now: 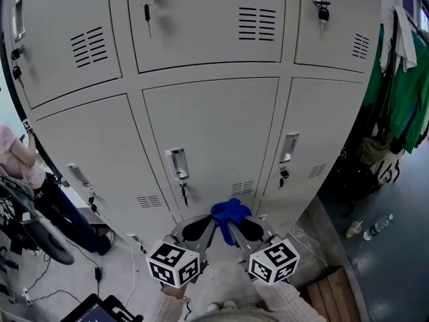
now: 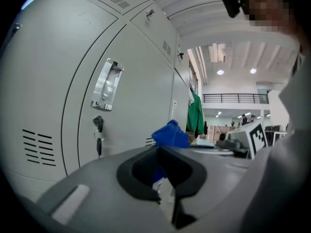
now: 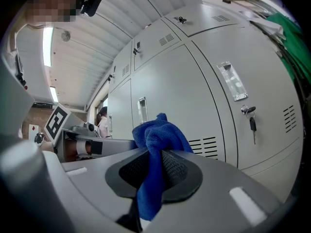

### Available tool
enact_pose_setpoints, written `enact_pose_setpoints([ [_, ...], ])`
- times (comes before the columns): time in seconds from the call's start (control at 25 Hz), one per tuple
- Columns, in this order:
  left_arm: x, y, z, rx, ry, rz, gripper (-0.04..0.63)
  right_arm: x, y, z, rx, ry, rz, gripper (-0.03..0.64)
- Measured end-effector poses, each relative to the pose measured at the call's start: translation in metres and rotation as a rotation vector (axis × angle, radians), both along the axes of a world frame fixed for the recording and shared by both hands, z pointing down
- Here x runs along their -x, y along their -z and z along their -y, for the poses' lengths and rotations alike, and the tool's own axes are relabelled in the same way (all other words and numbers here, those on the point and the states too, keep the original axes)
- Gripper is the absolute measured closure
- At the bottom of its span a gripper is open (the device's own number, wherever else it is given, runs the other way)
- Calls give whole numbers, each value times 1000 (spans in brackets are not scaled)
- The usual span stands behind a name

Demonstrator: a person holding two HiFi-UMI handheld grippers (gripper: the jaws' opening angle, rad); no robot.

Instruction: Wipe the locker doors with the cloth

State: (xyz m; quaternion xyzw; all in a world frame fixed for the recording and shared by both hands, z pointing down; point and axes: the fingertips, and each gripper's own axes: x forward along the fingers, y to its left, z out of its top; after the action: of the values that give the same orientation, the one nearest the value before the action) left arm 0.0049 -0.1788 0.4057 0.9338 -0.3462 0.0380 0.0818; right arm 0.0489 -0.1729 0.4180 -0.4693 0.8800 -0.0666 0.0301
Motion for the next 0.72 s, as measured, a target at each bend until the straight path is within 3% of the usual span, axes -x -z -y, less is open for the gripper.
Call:
enact_pose_setpoints([
  [0.72,11,-8,-11,23,16,2,588,6,5,-19,-25,37,-3,560],
])
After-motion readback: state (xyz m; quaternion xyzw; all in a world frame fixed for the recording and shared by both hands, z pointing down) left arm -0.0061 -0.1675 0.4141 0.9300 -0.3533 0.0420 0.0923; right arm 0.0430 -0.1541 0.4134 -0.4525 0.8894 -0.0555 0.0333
